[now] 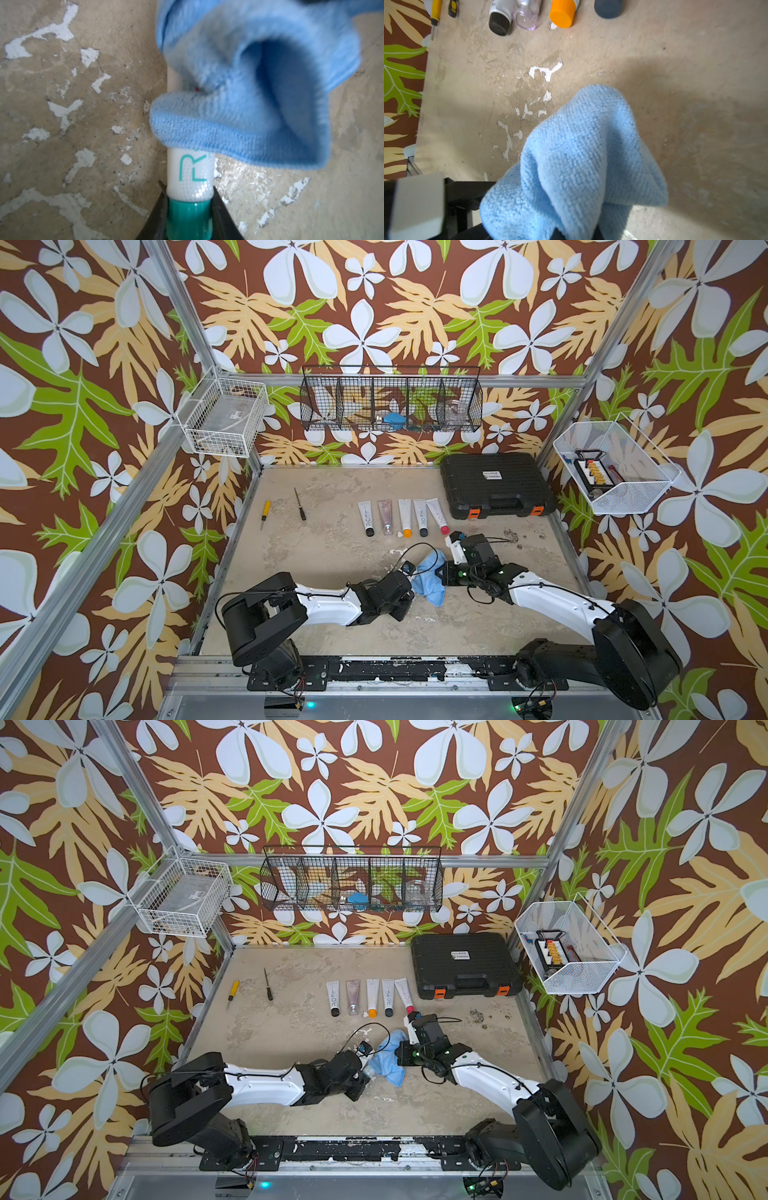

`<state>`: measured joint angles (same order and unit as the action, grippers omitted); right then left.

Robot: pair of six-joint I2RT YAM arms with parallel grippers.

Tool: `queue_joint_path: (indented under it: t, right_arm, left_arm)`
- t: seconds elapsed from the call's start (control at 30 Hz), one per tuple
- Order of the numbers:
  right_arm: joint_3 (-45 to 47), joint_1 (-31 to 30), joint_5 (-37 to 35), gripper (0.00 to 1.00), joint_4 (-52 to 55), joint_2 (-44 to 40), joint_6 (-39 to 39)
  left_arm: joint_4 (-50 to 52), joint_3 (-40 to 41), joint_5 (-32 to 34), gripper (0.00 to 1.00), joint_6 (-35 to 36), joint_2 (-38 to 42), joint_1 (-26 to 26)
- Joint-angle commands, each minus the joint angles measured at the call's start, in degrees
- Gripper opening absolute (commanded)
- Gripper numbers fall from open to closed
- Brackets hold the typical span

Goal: Wipe the surface of the toothpaste tube
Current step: Wipe the dirt from the toothpaste tube.

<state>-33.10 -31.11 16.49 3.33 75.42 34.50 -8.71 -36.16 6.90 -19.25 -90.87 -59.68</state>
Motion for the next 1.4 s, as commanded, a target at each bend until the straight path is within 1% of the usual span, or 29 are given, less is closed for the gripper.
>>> queue_joint_path:
  t: [0.0, 0.23, 0.43, 0.73, 0.83, 0.97, 1.1, 1.23, 1.37]
  right_arm:
    - [0.10, -1.13, -1.53, 0.00, -4.06, 1.89, 1.87]
    - [-1.03, -2.27, -1.81, 0.00, -5.33, 5.58, 1.97]
    - [-1.61, -4.76, -1.52, 0.00, -6.28, 7.19, 2.53]
    - [-0.40, -11.15, 0.56, 0.00, -10.63, 8.88, 7.07]
    - [0.11, -13.18, 0.99, 0.00, -12.37, 8.78, 8.74]
    - [0.86, -14.21, 2.38, 0.00, -14.75, 9.11, 10.57]
    - [1.22, -14.35, 2.67, 0.00, -15.77, 9.90, 10.95]
    - [1.20, -14.33, 0.28, 0.00, -14.55, 10.36, 10.09]
    - [1.52, -13.81, -3.96, 0.00, -12.69, 10.03, 8.48]
  left_arm:
    - [-0.76, 0.26, -0.40, 0.10, -0.18, -0.36, 0.05]
    - [-1.70, 0.70, -0.92, 0.11, 0.06, -0.27, 0.09]
    - [-3.16, 1.06, -1.40, 0.10, 0.61, -0.40, 0.04]
    - [-4.71, 1.57, -2.30, 0.10, 0.65, -0.71, 1.40]
    - [-5.16, 2.06, -3.36, 0.09, 0.53, -0.62, 2.73]
    - [-5.89, 2.91, -4.56, 0.09, 0.47, -0.10, 4.22]
    - [-6.23, 3.34, -4.79, 0.09, 0.35, 0.08, 4.62]
    - [-6.35, 3.67, -4.88, 0.09, 0.51, 0.34, 4.67]
    - [-6.23, 3.89, -5.24, 0.09, 1.20, 0.43, 4.67]
